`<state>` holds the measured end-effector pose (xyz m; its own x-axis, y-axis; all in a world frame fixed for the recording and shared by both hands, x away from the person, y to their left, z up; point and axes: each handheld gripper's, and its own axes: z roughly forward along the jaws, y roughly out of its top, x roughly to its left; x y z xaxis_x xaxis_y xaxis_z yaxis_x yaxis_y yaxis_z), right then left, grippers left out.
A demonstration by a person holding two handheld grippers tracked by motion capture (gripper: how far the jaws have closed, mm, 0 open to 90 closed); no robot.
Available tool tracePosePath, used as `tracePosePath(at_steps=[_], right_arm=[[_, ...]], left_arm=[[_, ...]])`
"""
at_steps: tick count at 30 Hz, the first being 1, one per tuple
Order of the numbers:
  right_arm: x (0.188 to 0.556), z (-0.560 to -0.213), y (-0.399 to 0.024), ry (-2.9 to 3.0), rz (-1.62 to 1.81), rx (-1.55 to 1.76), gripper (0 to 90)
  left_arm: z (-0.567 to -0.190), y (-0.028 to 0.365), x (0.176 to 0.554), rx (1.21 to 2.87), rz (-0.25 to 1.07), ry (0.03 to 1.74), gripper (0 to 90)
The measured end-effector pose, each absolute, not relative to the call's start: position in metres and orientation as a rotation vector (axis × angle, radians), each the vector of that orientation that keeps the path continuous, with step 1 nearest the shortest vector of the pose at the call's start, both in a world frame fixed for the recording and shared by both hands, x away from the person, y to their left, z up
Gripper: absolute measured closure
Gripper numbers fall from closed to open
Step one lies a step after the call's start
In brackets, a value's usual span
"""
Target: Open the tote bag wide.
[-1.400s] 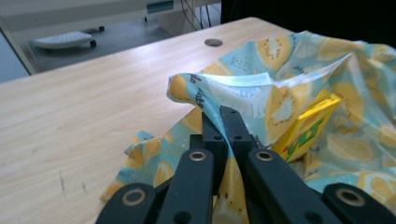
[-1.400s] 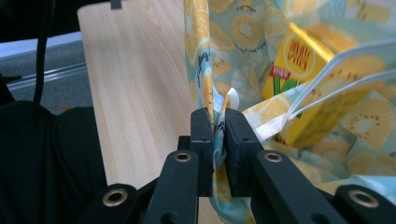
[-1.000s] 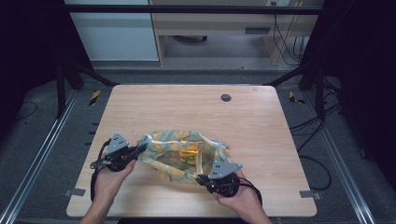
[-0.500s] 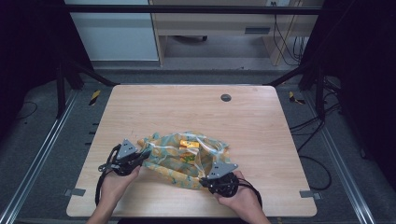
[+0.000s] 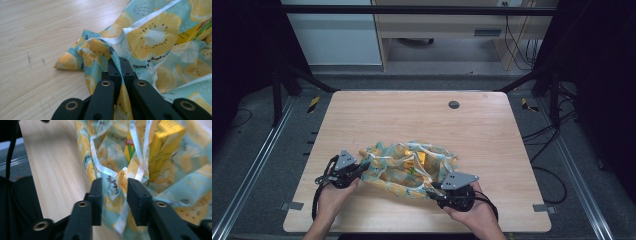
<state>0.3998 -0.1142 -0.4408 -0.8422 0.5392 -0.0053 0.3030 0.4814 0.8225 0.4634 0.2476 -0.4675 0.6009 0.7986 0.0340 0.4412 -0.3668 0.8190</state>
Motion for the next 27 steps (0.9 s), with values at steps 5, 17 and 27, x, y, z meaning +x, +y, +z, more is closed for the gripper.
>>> tracePosePath(at_steps=[5, 17, 27], right_arm=[[0.402, -0.421, -0.123, 2.402, 1.31, 0.709, 58.6], [0.447, -0.401, -0.127, 2.306, 1.222, 0.819, 45.8], [0.475, -0.427, -0.125, 2.374, 1.141, 0.881, 81.2]], left_arm=[[-0.468, 0.253, 0.465, 1.992, 0.554, 0.967, 89.9], [-0.465, 0.257, 0.464, 1.973, 0.564, 0.938, 89.8], [-0.467, 0.26, 0.465, 2.014, 0.559, 0.921, 89.8]])
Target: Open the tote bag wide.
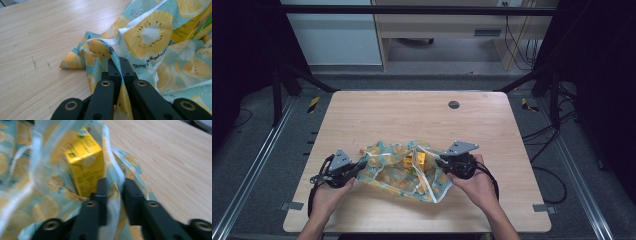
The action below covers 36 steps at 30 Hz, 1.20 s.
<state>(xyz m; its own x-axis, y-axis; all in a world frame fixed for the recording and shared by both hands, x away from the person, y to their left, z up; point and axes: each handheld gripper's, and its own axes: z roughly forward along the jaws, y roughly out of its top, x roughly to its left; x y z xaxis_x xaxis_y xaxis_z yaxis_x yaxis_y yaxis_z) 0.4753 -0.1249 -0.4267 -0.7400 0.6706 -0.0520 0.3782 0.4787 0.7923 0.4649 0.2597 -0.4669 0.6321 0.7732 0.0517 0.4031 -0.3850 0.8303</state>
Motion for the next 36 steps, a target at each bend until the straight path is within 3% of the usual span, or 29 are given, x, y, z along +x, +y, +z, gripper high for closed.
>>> tracePosePath(at_steps=[6, 14, 36], right_arm=[[0.496, -0.442, -0.137, 2.379, 1.1, 0.948, 88.6], [0.503, -0.464, -0.138, 2.408, 1.102, 0.974, 88.8], [0.519, -0.478, -0.142, 2.421, 1.017, 0.986, 89.4]], left_arm=[[-0.475, 0.258, 0.47, 2.064, 0.536, 0.949, 89.8], [-0.483, 0.258, 0.472, 2.125, 0.501, 0.976, 89.7], [-0.493, 0.25, 0.471, 2.188, 0.455, 0.998, 89.8]])
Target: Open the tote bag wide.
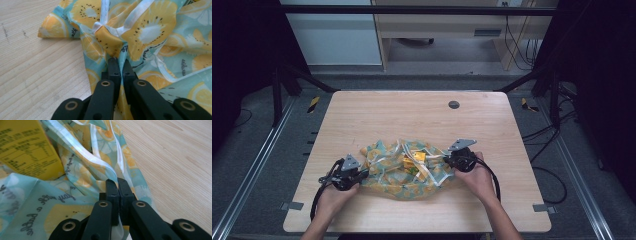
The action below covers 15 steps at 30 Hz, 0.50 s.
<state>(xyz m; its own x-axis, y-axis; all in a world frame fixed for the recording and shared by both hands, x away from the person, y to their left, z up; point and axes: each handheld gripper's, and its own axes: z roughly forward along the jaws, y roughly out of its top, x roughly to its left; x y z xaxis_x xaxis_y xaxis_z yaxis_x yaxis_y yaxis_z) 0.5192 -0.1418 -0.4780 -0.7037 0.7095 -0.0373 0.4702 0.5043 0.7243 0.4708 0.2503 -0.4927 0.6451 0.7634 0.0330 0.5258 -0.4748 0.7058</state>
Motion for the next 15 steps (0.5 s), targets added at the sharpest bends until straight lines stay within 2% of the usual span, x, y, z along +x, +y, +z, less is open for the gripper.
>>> tracePosePath(at_steps=[15], right_arm=[[0.5206, -0.4827, -0.142, 2.409, 1.0, 0.996, 89.5]], left_arm=[[-0.4937, 0.2488, 0.4696, 2.196, 0.441, 1.01, 89.7]])
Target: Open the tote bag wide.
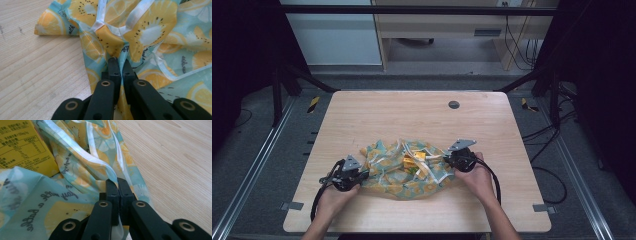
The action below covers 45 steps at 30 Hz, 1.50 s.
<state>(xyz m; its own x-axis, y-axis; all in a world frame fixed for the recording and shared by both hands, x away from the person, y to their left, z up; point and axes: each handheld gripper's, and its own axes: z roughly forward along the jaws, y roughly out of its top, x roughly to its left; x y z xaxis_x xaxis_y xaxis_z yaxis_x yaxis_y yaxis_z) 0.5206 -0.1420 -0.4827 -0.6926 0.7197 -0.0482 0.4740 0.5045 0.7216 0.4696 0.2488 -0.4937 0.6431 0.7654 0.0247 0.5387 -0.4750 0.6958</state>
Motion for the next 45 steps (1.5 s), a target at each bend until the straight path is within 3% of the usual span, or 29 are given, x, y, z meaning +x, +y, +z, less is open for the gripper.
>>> tracePosePath(at_steps=[4, 5, 8, 10, 19, 22, 26, 34, 37, 41, 44, 45], right_arm=[[0.518, -0.481, -0.142, 2.395, 1.021, 0.987, 89.4], [0.517, -0.479, -0.142, 2.39, 1.045, 0.977, 89.3], [0.515, -0.478, -0.141, 2.384, 1.064, 0.969, 89.3], [0.514, -0.476, -0.14, 2.382, 1.071, 0.972, 89.3], [0.513, -0.474, -0.138, 2.378, 1.103, 0.964, 89.2], [0.513, -0.475, -0.137, 2.385, 1.096, 0.97, 89.2], [0.513, -0.475, -0.136, 2.384, 1.103, 0.967, 89.2], [0.512, -0.474, -0.137, 2.383, 1.117, 0.964, 89.1], [0.513, -0.474, -0.137, 2.383, 1.12, 0.963, 89.1], [0.513, -0.475, -0.137, 2.386, 1.117, 0.969, 89.1], [0.512, -0.474, -0.138, 2.384, 1.119, 0.968, 89.1], [0.512, -0.474, -0.138, 2.381, 1.122, 0.968, 89.1]], left_arm=[[-0.489, 0.251, 0.467, 2.16, 0.475, 1.006, 83.9], [-0.484, 0.252, 0.464, 2.127, 0.493, 1.001, 77.3], [-0.477, 0.253, 0.459, 2.093, 0.506, 0.983, 72.1], [-0.471, 0.254, 0.455, 2.056, 0.521, 0.963, 60.2], [-0.434, 0.247, 0.444, 1.956, 0.549, 0.856, 43.5], [-0.428, 0.231, 0.449, 1.977, 0.519, 0.795, 36.4], [-0.428, 0.208, 0.462, 2.04, 0.487, 0.748, 33.8], [-0.433, 0.181, 0.485, 2.124, 0.445, 0.718, 35.3], [-0.435, 0.176, 0.487, 2.148, 0.439, 0.698, 42.7], [-0.436, 0.172, 0.487, 2.168, 0.473, 0.688, 60.5], [-0.434, 0.174, 0.481, 2.121, 0.471, 0.679, 82.3], [-0.434, 0.175, 0.477, 2.106, 0.46, 0.674, 84.5]])
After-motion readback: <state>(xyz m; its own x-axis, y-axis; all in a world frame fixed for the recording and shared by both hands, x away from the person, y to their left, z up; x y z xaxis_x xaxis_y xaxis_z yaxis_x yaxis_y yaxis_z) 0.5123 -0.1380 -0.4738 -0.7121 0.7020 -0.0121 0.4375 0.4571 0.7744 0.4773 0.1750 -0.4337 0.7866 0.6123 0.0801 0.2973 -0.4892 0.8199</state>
